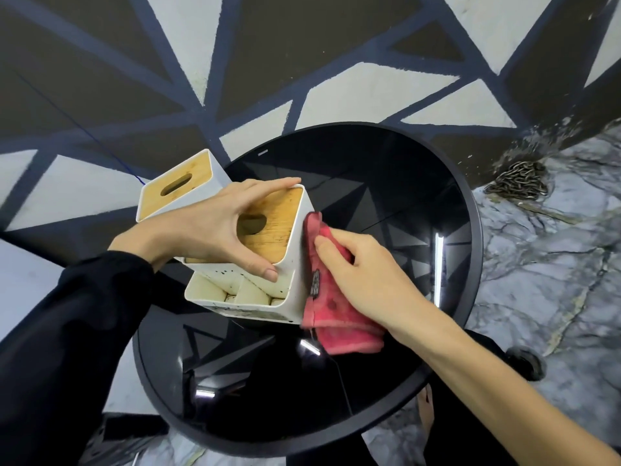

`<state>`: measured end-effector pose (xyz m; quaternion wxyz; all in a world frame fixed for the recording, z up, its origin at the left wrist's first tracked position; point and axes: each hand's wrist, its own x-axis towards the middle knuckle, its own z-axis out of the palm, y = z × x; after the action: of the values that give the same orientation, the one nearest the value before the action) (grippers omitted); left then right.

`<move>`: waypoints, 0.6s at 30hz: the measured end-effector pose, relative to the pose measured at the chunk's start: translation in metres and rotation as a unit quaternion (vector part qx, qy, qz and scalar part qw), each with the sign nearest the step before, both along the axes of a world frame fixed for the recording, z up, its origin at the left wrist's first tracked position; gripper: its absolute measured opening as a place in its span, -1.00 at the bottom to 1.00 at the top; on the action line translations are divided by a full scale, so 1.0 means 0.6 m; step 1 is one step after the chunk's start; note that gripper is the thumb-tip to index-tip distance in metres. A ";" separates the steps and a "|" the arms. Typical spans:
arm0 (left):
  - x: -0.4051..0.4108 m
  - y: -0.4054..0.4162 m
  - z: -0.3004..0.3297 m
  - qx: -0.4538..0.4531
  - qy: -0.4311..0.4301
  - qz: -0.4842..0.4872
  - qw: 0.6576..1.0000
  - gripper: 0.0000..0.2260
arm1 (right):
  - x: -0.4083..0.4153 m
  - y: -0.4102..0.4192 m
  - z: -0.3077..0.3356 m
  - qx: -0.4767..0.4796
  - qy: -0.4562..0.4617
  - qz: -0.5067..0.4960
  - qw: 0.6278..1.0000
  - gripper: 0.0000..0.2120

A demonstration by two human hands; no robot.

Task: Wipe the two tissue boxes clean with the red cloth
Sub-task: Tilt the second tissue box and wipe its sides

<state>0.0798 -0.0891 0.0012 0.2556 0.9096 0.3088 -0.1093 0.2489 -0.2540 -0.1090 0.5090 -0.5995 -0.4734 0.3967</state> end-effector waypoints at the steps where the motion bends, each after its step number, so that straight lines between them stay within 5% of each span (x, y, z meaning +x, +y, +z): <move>1: -0.001 -0.001 -0.002 0.008 -0.004 -0.002 1.000 0.11 | 0.003 0.012 0.001 0.001 0.002 -0.017 1.000 -0.64; 18: -0.004 -0.002 -0.004 0.060 0.024 0.002 0.998 0.11 | -0.059 -0.044 0.000 0.033 -0.004 -0.045 0.998 -0.71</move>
<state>0.0774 -0.0903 -0.0011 0.1938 0.9196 0.3230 -0.1116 0.2135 -0.2802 -0.1088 0.5439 -0.6048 -0.4607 0.3553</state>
